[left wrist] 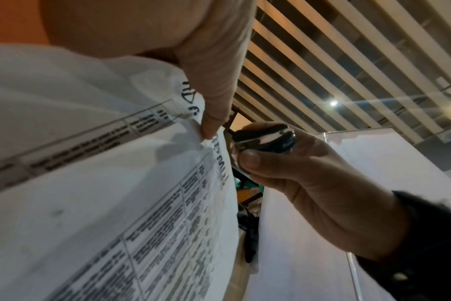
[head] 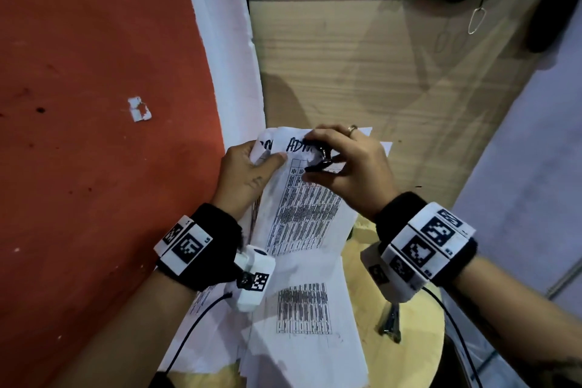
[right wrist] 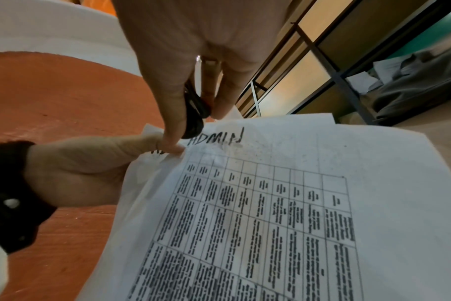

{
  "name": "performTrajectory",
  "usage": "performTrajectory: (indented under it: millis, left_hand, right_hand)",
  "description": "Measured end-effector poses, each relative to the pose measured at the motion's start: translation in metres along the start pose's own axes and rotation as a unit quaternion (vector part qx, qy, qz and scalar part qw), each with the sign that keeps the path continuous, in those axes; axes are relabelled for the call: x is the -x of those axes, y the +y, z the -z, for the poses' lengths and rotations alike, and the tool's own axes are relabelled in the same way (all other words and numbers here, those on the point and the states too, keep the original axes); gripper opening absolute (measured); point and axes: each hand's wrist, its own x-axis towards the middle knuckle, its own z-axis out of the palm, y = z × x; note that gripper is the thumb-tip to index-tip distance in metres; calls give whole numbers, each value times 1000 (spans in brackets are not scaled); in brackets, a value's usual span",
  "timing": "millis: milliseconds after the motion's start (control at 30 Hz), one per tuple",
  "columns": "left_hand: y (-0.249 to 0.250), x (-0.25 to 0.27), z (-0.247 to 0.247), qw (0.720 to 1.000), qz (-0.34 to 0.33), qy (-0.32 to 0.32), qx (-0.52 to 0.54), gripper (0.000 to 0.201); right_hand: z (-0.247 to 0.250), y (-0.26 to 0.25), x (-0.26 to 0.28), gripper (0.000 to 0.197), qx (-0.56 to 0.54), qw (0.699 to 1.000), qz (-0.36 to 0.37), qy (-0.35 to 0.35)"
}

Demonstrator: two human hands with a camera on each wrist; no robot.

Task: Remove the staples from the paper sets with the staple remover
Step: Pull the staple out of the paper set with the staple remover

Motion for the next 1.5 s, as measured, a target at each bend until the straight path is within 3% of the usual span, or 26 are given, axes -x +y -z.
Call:
performTrajectory:
  millis: [67,133,167,267,567,1033,1500]
  left_hand:
    - [2,0,2,1000,12,0,17,11]
    - [6,1,3,999,18,-4,28,14]
    - [6,1,3,999,20,-9,35,6]
    - [17,5,4,999,15,-15,48,16]
    - [28,7,3,998,18,-18,53,15]
    - [45,14,9,992,19,-101,75,18]
    - [39,11,11,987,64,-115,95,15]
  right_hand:
    - [-4,-4,-2,48,-28,999,32,4]
    - [-7,-8,-4,46,-48,998,47,2]
    - [-8,-9,-4,46,-51,997,52,2]
    - [-8,-13,-6,43,-54,997,62,3]
    - [-5,-17,-8,39,13,995,92,20]
    - [3,-20,-6,33,-14,997,74,23]
    - [2,-19,-7,31,-30,998,53,26]
